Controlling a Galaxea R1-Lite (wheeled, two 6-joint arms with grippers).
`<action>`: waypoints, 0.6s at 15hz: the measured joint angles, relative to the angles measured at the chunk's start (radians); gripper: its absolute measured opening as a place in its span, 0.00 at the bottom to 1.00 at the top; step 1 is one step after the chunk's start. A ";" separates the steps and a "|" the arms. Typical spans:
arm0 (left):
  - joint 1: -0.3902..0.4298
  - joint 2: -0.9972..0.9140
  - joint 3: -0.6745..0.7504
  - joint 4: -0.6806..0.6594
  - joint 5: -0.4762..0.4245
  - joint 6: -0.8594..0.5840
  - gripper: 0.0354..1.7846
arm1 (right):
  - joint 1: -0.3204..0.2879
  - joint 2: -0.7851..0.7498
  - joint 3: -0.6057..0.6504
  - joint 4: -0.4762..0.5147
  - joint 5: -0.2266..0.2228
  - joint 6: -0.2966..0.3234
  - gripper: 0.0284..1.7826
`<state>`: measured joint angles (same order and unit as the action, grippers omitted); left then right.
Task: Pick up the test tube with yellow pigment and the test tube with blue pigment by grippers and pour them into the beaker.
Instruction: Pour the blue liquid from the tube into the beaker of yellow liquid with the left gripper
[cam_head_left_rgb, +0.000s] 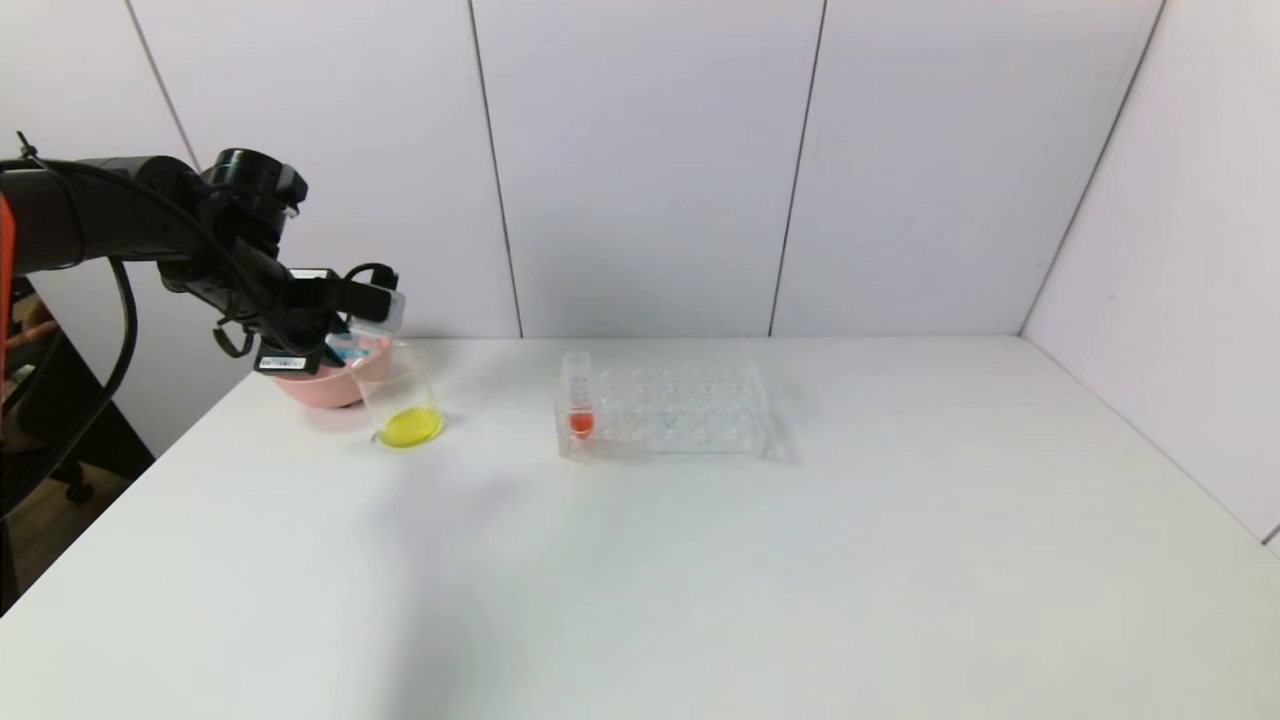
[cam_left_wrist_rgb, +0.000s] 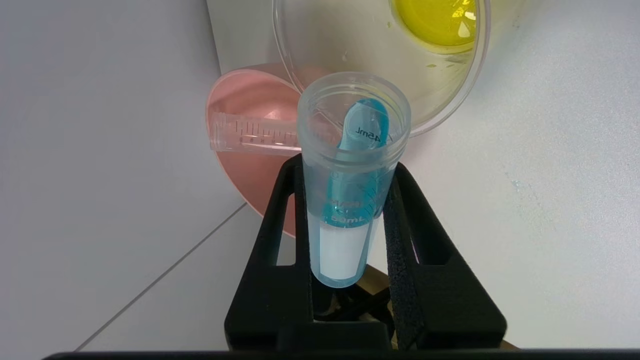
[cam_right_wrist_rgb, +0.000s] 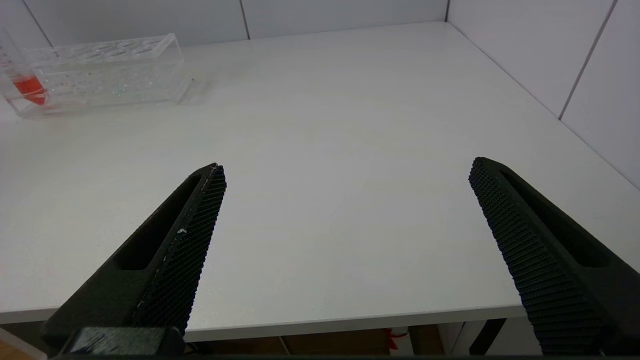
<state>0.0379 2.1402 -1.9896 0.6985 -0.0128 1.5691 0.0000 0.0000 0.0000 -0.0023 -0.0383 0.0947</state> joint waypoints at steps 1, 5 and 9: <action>-0.004 0.000 0.000 0.000 0.011 0.000 0.23 | 0.000 0.000 0.000 0.000 0.000 0.000 1.00; -0.010 0.001 0.000 -0.001 0.020 -0.002 0.23 | 0.000 0.000 0.000 0.000 0.000 0.000 1.00; -0.010 0.001 0.000 -0.003 0.056 -0.002 0.23 | 0.000 0.000 0.000 0.000 0.000 0.000 1.00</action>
<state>0.0274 2.1413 -1.9896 0.6951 0.0428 1.5668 -0.0004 0.0000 0.0000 -0.0028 -0.0379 0.0947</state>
